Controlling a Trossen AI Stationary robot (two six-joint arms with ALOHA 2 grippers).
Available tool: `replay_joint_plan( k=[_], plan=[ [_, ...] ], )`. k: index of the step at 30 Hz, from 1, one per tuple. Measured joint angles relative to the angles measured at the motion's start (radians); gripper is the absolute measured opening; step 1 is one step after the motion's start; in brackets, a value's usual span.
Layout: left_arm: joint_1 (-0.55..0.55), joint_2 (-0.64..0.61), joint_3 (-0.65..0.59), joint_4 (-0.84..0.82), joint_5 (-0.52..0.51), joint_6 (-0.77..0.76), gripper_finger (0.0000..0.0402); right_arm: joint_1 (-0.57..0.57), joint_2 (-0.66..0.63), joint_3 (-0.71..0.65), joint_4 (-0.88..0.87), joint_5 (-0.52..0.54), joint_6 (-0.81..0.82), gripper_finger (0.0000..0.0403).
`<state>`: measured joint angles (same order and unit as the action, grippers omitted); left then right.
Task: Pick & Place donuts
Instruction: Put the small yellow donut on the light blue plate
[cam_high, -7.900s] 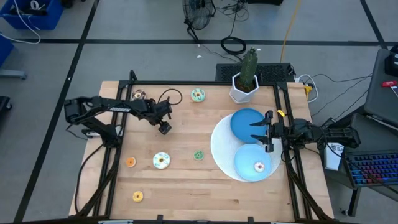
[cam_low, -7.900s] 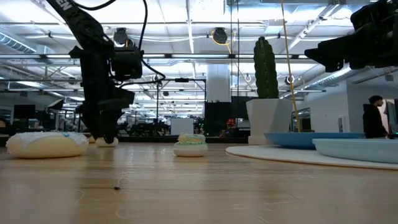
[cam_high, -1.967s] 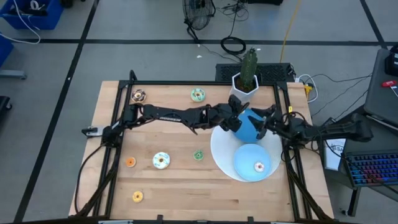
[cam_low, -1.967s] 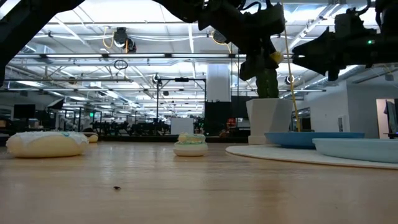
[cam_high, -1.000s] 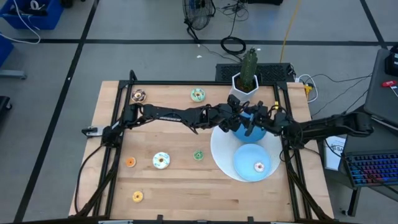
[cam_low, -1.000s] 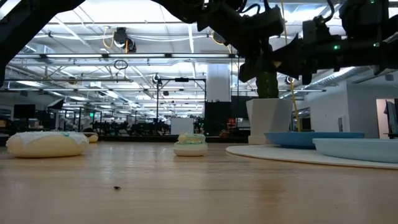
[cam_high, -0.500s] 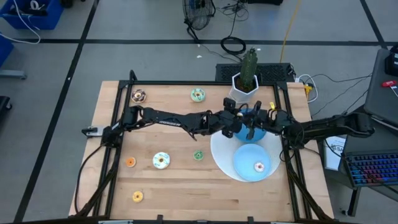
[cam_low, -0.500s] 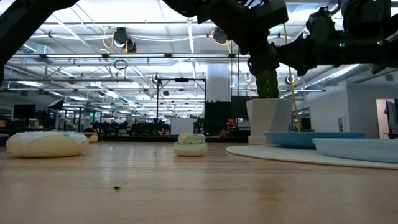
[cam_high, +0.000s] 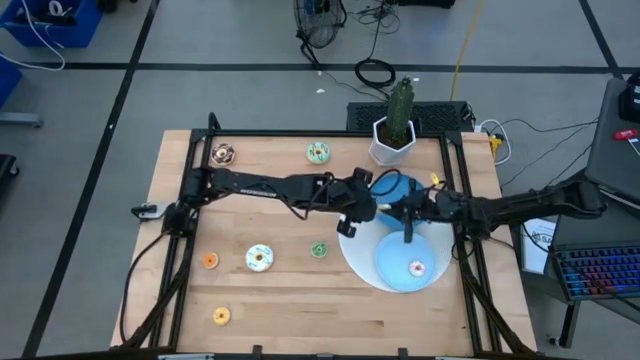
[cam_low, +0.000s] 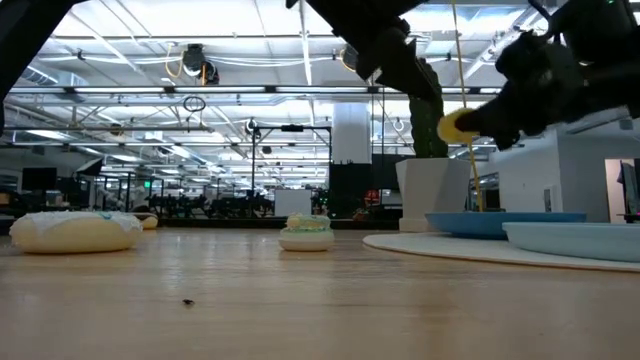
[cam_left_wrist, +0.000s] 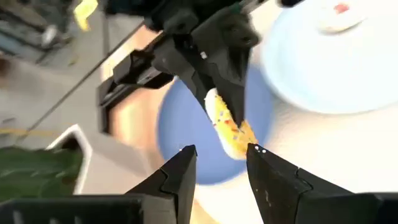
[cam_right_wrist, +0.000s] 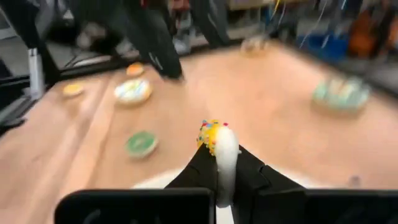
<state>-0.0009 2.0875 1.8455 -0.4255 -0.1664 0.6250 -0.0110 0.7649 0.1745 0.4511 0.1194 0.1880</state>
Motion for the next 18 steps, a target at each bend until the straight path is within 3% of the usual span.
replay_joint_plan(
  k=[5, 9, 15, 18],
  plan=[
    [0.013, -0.022, -0.032, 0.019, 0.120, -0.003, 0.0145, 0.063, -0.078, 0.008, -0.243, -0.182, 0.288, 0.0005],
    [0.034, -0.047, -0.074, 0.057, 0.140, -0.032, 0.0145, 0.140, -0.087, 0.011, -0.391, -0.280, 0.474, 0.0005],
    [0.065, -0.080, -0.152, 0.123, 0.139, -0.078, 0.0145, 0.239, -0.068, 0.011, -0.574, -0.275, 0.623, 0.0007],
    [0.070, -0.086, -0.151, 0.133, 0.140, -0.088, 0.0145, 0.253, -0.068, 0.011, -0.592, -0.249, 0.642, 0.0031]
  ],
)
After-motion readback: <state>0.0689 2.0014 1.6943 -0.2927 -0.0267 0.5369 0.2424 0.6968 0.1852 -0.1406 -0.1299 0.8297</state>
